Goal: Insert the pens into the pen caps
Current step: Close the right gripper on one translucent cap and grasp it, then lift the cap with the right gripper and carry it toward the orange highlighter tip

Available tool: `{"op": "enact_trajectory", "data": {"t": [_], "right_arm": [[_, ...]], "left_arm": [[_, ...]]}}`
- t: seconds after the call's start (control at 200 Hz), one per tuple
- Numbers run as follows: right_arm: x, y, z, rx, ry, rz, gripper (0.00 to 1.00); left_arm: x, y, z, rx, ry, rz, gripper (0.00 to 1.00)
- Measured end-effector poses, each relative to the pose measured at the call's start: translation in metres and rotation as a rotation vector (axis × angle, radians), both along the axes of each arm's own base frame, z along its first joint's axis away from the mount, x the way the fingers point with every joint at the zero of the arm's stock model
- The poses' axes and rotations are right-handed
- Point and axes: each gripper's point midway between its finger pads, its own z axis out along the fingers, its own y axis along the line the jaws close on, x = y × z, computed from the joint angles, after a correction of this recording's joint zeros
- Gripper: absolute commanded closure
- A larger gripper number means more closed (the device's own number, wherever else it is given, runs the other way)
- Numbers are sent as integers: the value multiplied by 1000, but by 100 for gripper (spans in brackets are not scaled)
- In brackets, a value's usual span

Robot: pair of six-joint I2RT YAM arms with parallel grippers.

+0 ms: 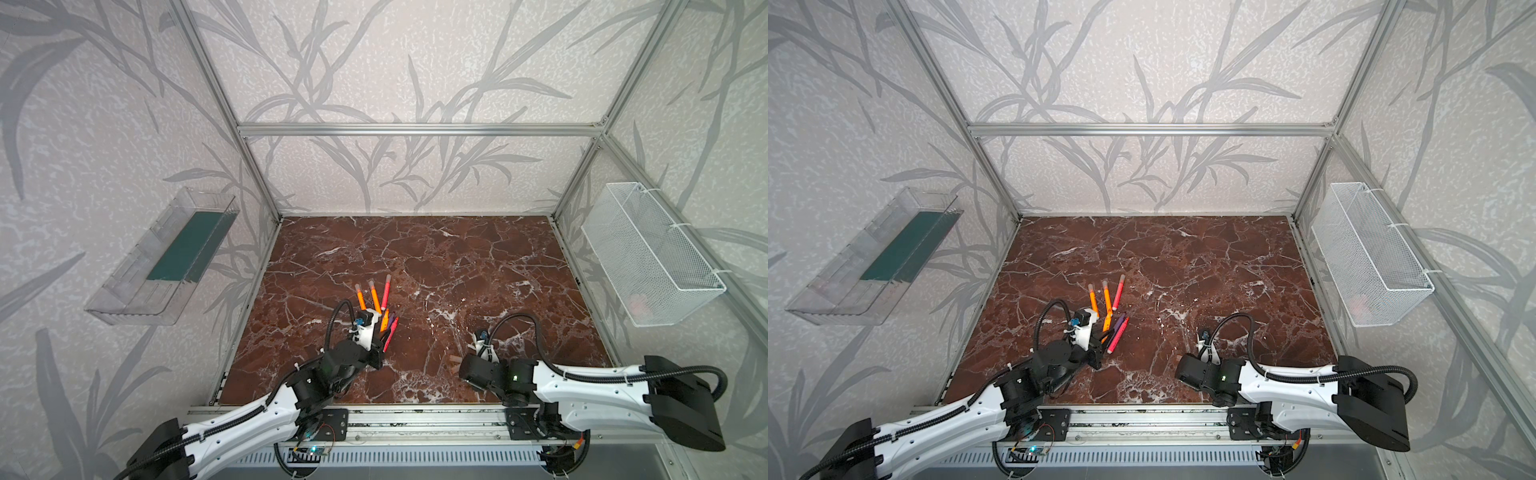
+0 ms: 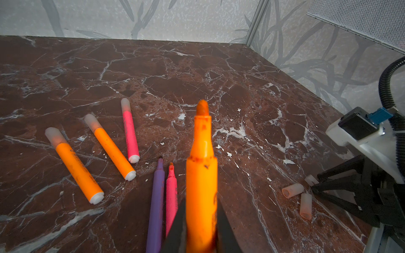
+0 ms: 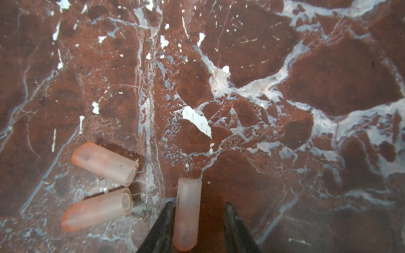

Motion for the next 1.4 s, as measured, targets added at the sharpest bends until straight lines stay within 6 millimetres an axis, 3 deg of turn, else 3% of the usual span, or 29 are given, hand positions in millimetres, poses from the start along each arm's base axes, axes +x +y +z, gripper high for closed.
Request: {"op": "enact_trajectory", "data": {"t": [0.365,0.71,1.065,1.2,1.399], "right_arm": [[4,-1,0,-7,-13,-10,66],[12,8,-1,2,-27,-28,88],[11,3,5,47,-39,-33,95],[22,6,35,155,-125,-42,100],[44,15,112,406,-357,-38,100]], "left_arm": [[-1,-1,0,-1,2,-5,100],[-3,-3,-2,-2,14,-22,100],[-10,-12,-3,-16,34,-82,100],[-14,-23,-5,-37,55,-133,100],[-23,-49,-18,-58,132,-223,100]]}}
